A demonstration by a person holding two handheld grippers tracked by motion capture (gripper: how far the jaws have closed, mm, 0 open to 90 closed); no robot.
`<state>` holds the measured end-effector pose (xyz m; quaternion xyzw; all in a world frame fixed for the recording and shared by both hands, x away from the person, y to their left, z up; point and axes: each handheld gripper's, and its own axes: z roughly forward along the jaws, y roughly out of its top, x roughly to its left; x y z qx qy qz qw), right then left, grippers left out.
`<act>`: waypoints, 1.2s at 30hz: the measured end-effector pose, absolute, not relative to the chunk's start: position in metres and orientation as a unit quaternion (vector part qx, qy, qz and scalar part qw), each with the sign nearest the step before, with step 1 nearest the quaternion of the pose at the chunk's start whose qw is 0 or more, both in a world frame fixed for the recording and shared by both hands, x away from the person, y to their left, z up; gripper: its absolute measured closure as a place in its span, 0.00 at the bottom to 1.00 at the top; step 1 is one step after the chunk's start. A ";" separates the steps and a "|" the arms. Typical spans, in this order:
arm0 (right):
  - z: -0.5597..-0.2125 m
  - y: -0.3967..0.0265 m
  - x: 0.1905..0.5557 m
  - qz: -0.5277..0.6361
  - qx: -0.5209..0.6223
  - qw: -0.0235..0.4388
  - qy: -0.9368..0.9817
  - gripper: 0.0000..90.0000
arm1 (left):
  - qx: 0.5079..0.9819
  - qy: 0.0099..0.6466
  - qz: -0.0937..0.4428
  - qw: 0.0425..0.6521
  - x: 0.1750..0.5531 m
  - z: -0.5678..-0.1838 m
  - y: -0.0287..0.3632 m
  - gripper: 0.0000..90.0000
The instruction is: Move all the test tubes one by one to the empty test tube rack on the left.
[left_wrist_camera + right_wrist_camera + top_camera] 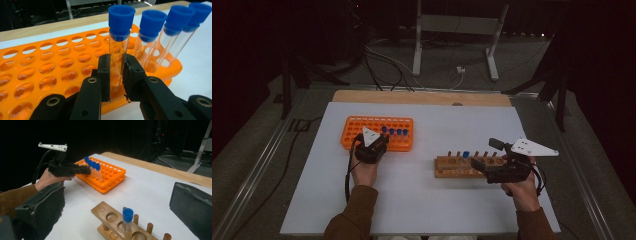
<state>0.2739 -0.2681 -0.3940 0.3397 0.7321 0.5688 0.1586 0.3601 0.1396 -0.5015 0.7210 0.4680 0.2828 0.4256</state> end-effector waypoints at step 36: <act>-0.405 -0.263 0.280 0.561 0.350 0.160 0.733 0.00 | 0.713 0.478 0.273 0.435 0.350 -0.499 0.149 0.69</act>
